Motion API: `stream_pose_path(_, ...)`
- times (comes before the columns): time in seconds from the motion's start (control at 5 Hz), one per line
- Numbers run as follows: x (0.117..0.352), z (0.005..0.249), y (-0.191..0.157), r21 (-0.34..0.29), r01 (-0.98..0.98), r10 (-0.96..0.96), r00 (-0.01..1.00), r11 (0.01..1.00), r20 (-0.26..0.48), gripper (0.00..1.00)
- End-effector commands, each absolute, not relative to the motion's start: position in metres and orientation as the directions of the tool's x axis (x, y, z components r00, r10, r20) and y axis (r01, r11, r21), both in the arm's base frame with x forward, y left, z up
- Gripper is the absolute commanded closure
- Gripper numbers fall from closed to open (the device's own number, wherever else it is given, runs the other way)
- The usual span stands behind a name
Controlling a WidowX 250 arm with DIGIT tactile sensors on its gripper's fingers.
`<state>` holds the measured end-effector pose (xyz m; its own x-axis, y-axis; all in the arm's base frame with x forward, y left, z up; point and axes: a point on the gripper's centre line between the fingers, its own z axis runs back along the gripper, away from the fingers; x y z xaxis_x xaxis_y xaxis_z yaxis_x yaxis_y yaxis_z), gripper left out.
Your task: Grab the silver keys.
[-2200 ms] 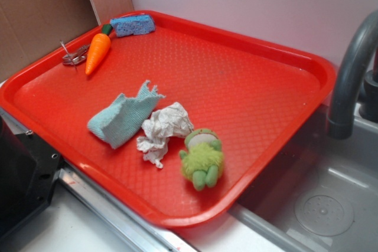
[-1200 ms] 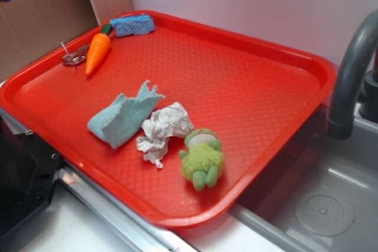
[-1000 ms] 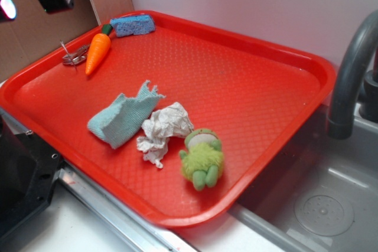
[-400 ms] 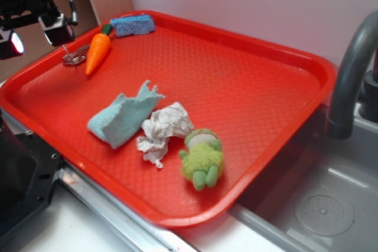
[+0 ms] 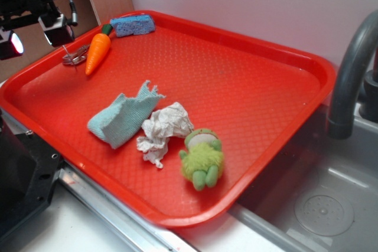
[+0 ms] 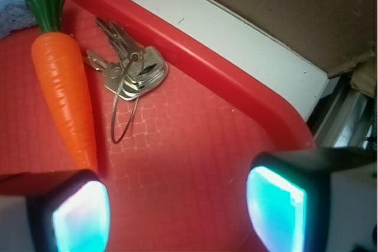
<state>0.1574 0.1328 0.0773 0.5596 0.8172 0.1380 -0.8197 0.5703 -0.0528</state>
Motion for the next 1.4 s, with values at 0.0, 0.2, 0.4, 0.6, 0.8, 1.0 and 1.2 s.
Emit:
stream_pose_path(0.0, 0.153, 0.087, 0.142, -0.062, -0.824, 0.818, 0.546, 0.563, 0.18, 0.0)
stream_pose_path(0.2, 0.159, 0.081, 0.132, -0.068, -0.855, 0.851, 0.499, 0.514, 0.165, 0.0)
stream_pose_path(0.4, 0.172, 0.083, 0.116, -0.091, -0.877, 0.873, 0.448, 0.471, 0.193, 0.0)
stream_pose_path(0.6, 0.184, 0.08, 0.108, -0.093, -0.887, 0.879, 0.426, 0.453, 0.214, 0.0)
stream_pose_path(0.8, 0.185, 0.068, 0.115, -0.038, -0.88, 0.859, 0.452, 0.474, 0.242, 0.0)
stream_pose_path(1.0, 0.183, 0.06, 0.13, -0.029, -0.885, 0.861, 0.443, 0.464, 0.248, 0.0)
stream_pose_path(1.2, 0.186, 0.056, 0.135, -0.023, -0.885, 0.86, 0.446, 0.466, 0.249, 0.0)
